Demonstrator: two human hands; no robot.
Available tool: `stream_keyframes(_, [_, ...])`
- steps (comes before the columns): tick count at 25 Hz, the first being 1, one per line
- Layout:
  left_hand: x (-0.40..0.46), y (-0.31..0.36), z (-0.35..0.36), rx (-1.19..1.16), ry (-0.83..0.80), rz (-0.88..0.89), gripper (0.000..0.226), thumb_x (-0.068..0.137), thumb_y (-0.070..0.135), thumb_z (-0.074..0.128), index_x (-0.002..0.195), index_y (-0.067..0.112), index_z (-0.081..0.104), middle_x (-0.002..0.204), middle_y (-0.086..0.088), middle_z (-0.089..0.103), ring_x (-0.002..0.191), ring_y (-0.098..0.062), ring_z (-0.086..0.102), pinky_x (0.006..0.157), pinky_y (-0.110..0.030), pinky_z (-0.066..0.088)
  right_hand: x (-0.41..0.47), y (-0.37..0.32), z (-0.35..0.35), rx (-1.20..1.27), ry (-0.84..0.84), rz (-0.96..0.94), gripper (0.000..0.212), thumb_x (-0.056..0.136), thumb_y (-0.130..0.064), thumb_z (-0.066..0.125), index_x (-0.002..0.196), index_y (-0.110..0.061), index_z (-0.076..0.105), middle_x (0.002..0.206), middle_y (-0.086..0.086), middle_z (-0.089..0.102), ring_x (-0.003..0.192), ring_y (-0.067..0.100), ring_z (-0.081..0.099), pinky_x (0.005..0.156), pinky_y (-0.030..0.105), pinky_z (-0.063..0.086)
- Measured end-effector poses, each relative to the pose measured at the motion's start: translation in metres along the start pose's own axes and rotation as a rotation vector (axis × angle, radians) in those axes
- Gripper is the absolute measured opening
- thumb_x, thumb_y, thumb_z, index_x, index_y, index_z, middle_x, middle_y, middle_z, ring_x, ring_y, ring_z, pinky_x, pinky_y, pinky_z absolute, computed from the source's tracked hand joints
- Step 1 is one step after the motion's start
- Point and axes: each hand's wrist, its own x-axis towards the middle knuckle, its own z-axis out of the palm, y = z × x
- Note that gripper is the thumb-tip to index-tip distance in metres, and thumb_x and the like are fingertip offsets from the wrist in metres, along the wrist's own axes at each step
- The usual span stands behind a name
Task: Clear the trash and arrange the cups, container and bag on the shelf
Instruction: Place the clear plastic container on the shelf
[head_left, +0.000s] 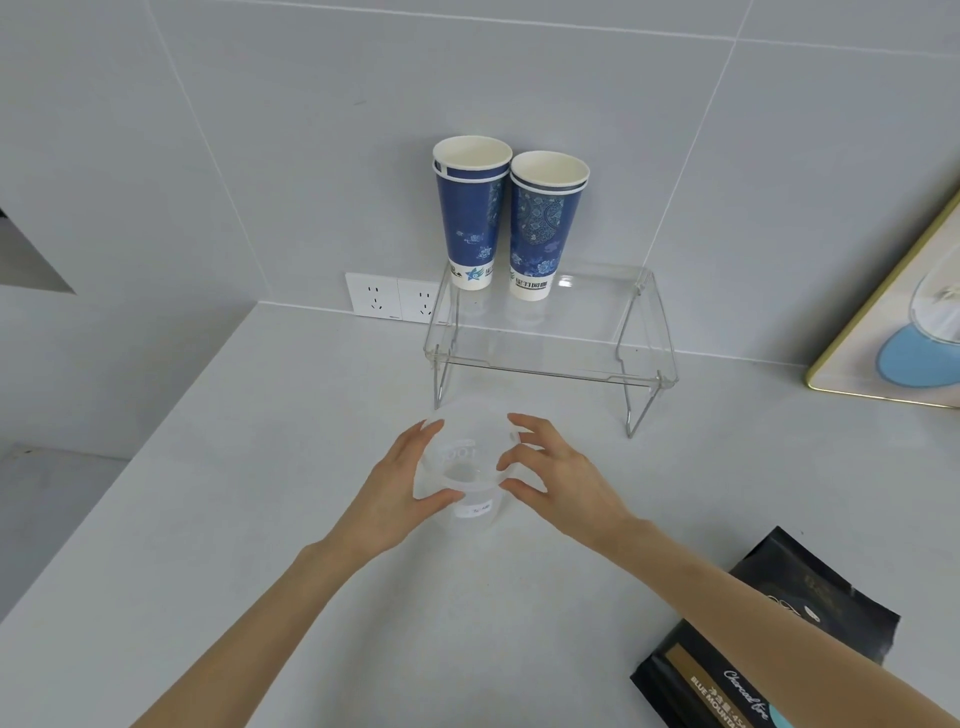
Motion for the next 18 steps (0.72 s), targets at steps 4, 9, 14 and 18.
stream_keyframes(4, [0.0, 0.013, -0.017, -0.062, 0.061, 0.033, 0.081, 0.071, 0.025, 0.073, 0.136, 0.024, 0.025, 0.139, 0.001, 0.038, 0.117, -0.009, 0.042, 0.097, -0.023, 0.034, 0.004, -0.011, -0.014, 0.055, 0.071, -0.034, 0.016, 0.082, -0.024, 0.063, 0.095, -0.015, 0.064, 0.14, 0.003, 0.039, 0.118, 0.017, 0.052, 0.091, 0.037, 0.05])
stream_keyframes(9, [0.014, 0.043, -0.051, -0.133, 0.152, 0.106, 0.087, 0.067, 0.025, 0.076, 0.137, 0.027, 0.024, 0.133, 0.009, 0.041, 0.114, -0.003, 0.042, 0.085, -0.008, 0.038, 0.023, -0.028, -0.054, 0.092, 0.196, -0.103, 0.014, 0.078, -0.018, 0.068, 0.091, -0.013, 0.066, 0.132, 0.01, 0.046, 0.109, 0.02, 0.058, 0.092, 0.029, 0.044])
stream_keyframes(14, [0.042, 0.071, -0.081, -0.145, 0.225, 0.123, 0.087, 0.067, 0.027, 0.075, 0.137, 0.028, 0.025, 0.139, 0.006, 0.041, 0.11, -0.003, 0.043, 0.079, -0.005, 0.039, 0.052, -0.039, -0.088, 0.097, 0.287, -0.133, 0.016, 0.078, -0.016, 0.068, 0.093, -0.012, 0.067, 0.13, 0.01, 0.047, 0.106, 0.015, 0.056, 0.091, 0.031, 0.048])
stream_keyframes(18, [0.068, 0.086, -0.095, -0.152, 0.251, 0.134, 0.084, 0.069, 0.025, 0.073, 0.137, 0.025, 0.024, 0.143, 0.003, 0.038, 0.109, -0.003, 0.04, 0.085, -0.011, 0.038, 0.081, -0.04, -0.106, 0.073, 0.31, -0.141, 0.018, 0.08, -0.016, 0.066, 0.098, -0.011, 0.065, 0.133, 0.011, 0.048, 0.114, 0.021, 0.054, 0.096, 0.035, 0.047])
